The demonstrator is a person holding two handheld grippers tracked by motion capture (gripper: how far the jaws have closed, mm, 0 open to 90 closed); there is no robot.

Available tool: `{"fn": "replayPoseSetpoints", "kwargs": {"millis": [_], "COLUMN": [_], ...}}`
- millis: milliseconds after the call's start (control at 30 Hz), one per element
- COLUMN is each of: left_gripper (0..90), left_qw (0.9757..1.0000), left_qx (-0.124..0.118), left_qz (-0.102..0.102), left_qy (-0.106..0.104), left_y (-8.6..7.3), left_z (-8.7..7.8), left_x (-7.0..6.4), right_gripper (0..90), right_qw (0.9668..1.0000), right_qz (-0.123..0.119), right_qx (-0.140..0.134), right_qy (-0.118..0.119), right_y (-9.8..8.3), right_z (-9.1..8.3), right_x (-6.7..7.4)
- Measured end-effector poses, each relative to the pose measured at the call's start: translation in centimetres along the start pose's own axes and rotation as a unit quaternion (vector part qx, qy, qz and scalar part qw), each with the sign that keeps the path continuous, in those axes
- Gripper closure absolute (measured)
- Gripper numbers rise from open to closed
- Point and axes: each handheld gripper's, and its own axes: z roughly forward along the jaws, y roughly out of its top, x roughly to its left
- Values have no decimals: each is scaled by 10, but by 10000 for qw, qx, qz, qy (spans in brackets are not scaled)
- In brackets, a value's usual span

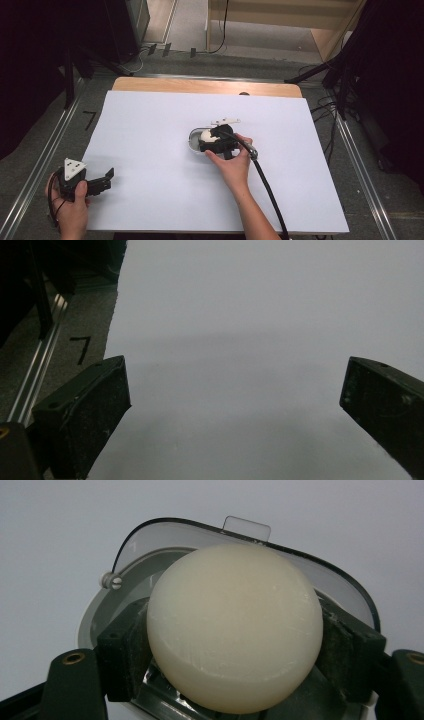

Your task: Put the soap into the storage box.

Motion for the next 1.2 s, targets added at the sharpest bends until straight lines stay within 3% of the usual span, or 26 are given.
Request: {"fn": "replayPoseSetpoints", "kwargs": {"millis": [367,1200], "left_gripper": [3,3], "left_qw": [10000,10000], "left_qx": [-4,-5], "left_qz": [-9,-2], "left_qy": [-3,9], "left_y": [0,0], "left_z": [0,0], "left_x": [0,0], "right_gripper": [247,257], "right_qw": [10000,9985], "right_qz": [-45,109], "right_qx": [-2,-524], "right_qy": [-84,-102], "right_y": [1,8], "right_z": [-3,-37], "right_x": [0,-10]}}
